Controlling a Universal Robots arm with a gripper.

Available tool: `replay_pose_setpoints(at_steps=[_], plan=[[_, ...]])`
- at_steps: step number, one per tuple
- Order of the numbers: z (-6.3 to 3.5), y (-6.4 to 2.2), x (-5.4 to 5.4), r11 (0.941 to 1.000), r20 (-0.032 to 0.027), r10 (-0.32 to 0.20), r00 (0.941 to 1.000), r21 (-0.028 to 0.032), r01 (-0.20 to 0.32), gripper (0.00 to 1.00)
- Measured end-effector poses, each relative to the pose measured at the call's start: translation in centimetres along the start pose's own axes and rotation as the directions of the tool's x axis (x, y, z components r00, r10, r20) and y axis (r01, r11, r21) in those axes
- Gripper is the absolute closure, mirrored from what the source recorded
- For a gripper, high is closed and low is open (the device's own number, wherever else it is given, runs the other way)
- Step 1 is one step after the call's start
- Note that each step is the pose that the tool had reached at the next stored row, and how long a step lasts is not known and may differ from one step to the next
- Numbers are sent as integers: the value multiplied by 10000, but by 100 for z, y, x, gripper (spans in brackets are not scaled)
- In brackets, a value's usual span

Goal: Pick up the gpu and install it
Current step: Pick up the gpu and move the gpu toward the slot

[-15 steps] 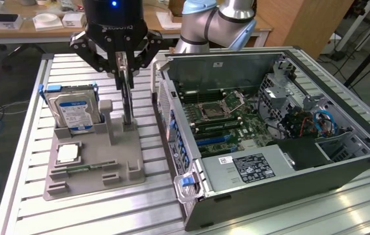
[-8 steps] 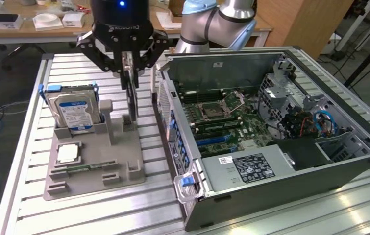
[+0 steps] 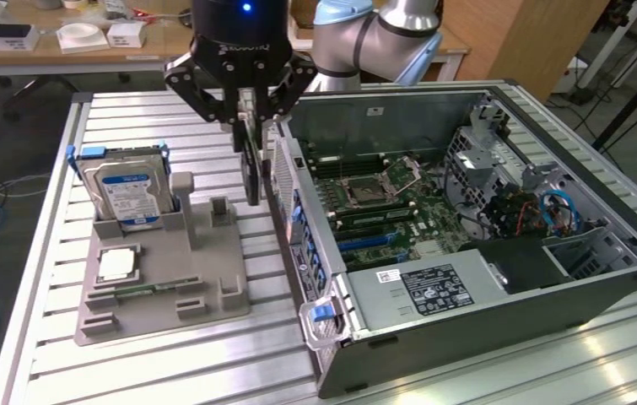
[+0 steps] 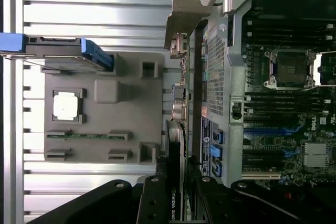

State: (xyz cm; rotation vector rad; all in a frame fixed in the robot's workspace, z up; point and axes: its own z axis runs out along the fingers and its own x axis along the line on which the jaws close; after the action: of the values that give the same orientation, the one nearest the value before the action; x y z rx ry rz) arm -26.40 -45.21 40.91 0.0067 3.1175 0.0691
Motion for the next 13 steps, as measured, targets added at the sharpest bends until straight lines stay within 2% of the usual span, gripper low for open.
replay_pose_setpoints(at_steps=[13], plan=[[12,1,-262,10000,-1,-7,10000,0,7,74]])
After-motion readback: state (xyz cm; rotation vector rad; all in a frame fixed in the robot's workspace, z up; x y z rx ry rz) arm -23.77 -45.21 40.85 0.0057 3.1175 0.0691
